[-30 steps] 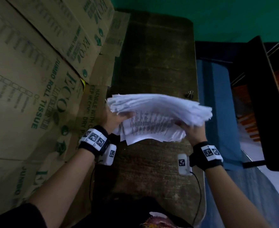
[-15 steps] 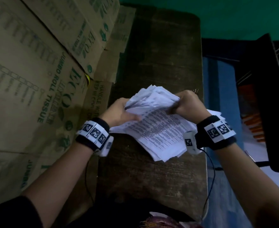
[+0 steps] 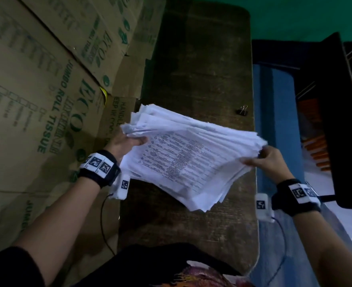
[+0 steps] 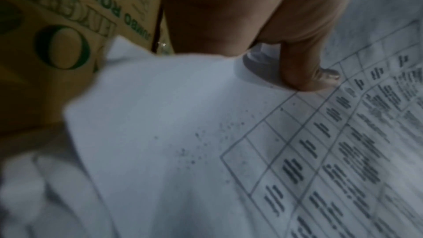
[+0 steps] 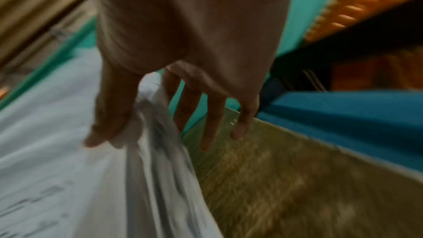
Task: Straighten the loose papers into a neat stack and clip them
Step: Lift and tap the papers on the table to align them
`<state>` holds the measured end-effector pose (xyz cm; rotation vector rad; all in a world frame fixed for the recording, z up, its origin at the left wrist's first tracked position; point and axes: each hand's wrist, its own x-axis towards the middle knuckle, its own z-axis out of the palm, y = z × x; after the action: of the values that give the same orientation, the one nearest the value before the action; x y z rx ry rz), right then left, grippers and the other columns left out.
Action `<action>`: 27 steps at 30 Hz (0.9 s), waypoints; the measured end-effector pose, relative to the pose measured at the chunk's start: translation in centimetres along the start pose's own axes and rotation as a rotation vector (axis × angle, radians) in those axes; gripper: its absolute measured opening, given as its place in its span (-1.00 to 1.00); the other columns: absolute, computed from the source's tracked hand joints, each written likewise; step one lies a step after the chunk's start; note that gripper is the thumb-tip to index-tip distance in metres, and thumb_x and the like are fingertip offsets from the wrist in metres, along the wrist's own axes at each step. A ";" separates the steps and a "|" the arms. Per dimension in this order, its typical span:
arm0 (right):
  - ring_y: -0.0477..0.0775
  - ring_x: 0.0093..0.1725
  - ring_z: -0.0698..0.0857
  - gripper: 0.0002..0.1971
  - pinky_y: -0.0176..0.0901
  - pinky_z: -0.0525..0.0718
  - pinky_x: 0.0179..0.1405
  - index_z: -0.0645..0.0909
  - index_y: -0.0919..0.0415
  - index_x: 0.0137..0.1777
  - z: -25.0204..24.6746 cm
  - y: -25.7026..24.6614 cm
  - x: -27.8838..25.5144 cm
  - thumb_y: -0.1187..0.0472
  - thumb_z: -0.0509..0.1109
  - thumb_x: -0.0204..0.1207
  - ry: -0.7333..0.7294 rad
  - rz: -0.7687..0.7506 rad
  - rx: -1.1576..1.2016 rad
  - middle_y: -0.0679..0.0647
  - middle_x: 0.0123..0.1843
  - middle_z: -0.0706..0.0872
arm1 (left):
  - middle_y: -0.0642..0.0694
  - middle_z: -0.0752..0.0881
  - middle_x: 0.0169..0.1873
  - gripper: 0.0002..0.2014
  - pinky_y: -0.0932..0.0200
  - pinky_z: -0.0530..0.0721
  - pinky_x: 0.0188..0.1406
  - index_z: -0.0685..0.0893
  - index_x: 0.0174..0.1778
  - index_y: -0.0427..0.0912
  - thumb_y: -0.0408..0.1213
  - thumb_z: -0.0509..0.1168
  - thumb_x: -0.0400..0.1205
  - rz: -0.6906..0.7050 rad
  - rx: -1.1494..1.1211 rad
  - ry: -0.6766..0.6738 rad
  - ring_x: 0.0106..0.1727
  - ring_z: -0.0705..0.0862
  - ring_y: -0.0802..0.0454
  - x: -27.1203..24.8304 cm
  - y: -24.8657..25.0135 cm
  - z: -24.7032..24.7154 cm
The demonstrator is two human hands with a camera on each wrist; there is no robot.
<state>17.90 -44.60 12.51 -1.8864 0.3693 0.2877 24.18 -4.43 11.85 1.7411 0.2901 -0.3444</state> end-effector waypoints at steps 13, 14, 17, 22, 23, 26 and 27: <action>-0.23 -0.26 0.77 -0.80 -0.14 0.73 -0.16 0.71 0.17 -0.17 6.3 -0.7 -0.1 0.40 0.64 0.31 0.320 -0.157 0.225 -0.11 -0.26 0.82 | 0.01 0.79 0.00 -0.62 -0.07 0.73 0.12 0.74 -0.06 -0.02 -0.04 0.65 0.27 0.060 -0.243 0.406 0.04 0.78 0.08 -0.9 -0.7 2.0; -0.33 -0.24 0.75 -0.72 -0.27 0.71 -0.15 0.68 0.08 -0.14 6.6 -1.3 -0.3 0.46 0.60 0.33 0.346 -0.205 0.247 -0.20 -0.26 0.81 | 0.03 0.79 0.01 -0.61 -0.02 0.74 0.12 0.75 -0.09 0.02 0.01 0.65 0.23 0.050 -0.243 0.425 0.06 0.78 0.07 -1.2 -0.9 2.2; -0.35 -0.01 0.74 -0.58 -0.42 0.68 -0.02 0.62 0.07 0.12 6.4 -0.8 -0.6 0.49 0.57 0.37 0.317 -0.281 0.243 -0.16 0.02 0.78 | -0.01 0.79 0.01 -0.62 0.42 0.71 -0.10 0.75 -0.03 -0.02 -0.19 0.66 0.26 0.104 -0.217 0.378 -0.13 0.75 0.43 -1.7 -1.9 2.6; -0.20 -0.01 0.78 -0.57 -0.19 0.70 -0.01 0.65 0.39 0.20 5.8 2.3 -0.3 0.40 0.59 0.31 0.199 -0.204 0.118 0.08 0.03 0.79 | -0.08 0.72 0.16 -0.39 -0.09 0.64 0.30 0.66 0.17 -0.09 -0.14 0.63 0.18 0.096 -0.032 0.153 0.18 0.71 0.08 -1.6 -4.6 1.8; -0.16 0.01 0.78 -0.56 -0.22 0.70 -0.02 0.63 0.41 0.22 5.6 2.6 -0.1 0.47 0.58 0.33 0.177 -0.199 0.141 0.05 0.04 0.79 | -0.11 0.69 0.23 -0.30 -0.15 0.58 0.36 0.64 0.24 -0.14 -0.04 0.59 0.16 0.097 0.005 0.150 0.28 0.66 -0.02 -1.2 -5.3 1.6; -0.03 0.08 0.78 -0.47 -0.19 0.74 -0.01 0.55 0.39 0.31 5.4 3.7 0.6 0.61 0.53 0.33 0.151 -0.162 0.244 0.10 0.12 0.77 | -0.18 0.69 0.22 -0.29 -0.19 0.56 0.38 0.63 0.23 -0.28 -0.07 0.61 0.18 0.063 0.042 0.146 0.29 0.64 -0.13 0.2 -6.3 1.1; -0.03 0.08 0.78 -0.49 -0.15 0.74 0.00 0.57 0.34 0.28 5.7 3.8 0.7 0.59 0.54 0.33 0.162 -0.143 0.244 0.09 0.11 0.77 | -0.21 0.69 0.19 -0.37 -0.17 0.59 0.35 0.64 0.21 -0.34 -0.22 0.63 0.24 0.039 0.046 0.142 0.25 0.65 -0.13 0.3 -5.7 1.2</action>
<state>16.96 -40.46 7.04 -1.6892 0.3592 -0.0076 22.24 -4.51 6.29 1.8170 0.3525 -0.2012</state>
